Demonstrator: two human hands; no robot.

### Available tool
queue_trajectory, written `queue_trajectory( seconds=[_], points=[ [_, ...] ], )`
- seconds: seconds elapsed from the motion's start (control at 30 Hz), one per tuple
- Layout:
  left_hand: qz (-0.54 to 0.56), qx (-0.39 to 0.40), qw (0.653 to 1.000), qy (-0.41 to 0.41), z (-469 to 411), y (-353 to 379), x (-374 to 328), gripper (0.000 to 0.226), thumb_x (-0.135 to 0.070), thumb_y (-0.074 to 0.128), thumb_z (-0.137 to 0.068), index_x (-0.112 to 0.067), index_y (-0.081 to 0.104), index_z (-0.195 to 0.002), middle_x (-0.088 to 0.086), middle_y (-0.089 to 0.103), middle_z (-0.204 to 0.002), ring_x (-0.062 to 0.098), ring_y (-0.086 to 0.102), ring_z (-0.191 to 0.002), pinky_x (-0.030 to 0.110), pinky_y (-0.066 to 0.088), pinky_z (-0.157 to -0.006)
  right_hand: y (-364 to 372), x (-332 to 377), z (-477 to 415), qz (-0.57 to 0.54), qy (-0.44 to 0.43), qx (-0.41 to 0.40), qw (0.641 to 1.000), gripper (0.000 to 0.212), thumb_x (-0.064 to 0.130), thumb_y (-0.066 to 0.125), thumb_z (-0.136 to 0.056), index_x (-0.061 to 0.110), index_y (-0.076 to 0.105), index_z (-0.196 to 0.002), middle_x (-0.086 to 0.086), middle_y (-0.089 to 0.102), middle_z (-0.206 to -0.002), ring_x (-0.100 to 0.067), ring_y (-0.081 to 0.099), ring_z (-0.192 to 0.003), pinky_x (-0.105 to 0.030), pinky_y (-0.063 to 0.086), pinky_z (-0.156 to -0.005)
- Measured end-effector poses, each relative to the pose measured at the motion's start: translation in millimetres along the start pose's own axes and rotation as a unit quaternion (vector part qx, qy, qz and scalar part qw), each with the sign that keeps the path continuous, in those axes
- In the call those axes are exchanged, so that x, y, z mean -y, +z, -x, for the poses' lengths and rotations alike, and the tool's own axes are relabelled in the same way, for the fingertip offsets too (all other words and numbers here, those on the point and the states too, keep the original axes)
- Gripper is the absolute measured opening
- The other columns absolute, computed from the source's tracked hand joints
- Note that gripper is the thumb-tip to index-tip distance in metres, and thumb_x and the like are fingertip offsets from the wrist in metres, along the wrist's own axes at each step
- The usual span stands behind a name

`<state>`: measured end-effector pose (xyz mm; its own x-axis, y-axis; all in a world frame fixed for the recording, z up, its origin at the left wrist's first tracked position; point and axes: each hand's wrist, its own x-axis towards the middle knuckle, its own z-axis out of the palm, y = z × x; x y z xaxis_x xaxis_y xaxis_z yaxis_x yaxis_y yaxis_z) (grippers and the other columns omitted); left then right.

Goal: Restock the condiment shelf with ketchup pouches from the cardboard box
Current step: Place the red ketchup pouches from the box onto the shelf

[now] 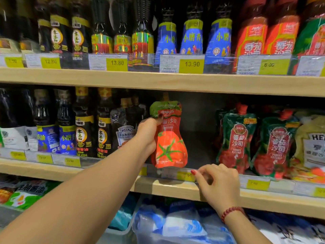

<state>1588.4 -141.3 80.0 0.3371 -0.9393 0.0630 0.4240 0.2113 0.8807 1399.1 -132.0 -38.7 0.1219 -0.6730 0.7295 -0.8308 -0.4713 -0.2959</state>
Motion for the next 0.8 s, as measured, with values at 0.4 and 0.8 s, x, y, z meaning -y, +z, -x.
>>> queue_trajectory(
  seconds=[0.4, 0.8],
  points=[
    [-0.074, -0.006, 0.997, 0.019, -32.0, -5.4, 36.9, 0.025, -0.011, 0.065, -0.084, -0.012, 0.064, -0.109, 0.017, 0.066, -0.111, 0.03, 0.064, -0.096, 0.044, 0.05, -0.087, 4.7, 0.2, 5.5, 0.005, -0.007, -0.028, 1.0, 0.02, 0.043, 0.068, -0.077, 0.035, 0.056, -0.063, 0.017, 0.048, -0.052, -0.004, 0.041, -0.058, -0.026, 0.023, -0.064],
    [-0.175, 0.02, 0.983, 0.043, -21.4, -26.6, 44.5, 0.034, -0.029, 0.058, -0.092, -0.017, 0.059, -0.123, 0.003, 0.064, -0.116, 0.015, 0.061, -0.094, 0.022, 0.048, -0.072, -1.2, 2.5, 3.7, 0.003, -0.003, -0.015, 1.0, 0.017, 0.044, 0.065, -0.079, 0.036, 0.059, -0.066, 0.019, 0.049, -0.054, -0.003, 0.042, -0.061, -0.027, 0.017, -0.064]
  ],
)
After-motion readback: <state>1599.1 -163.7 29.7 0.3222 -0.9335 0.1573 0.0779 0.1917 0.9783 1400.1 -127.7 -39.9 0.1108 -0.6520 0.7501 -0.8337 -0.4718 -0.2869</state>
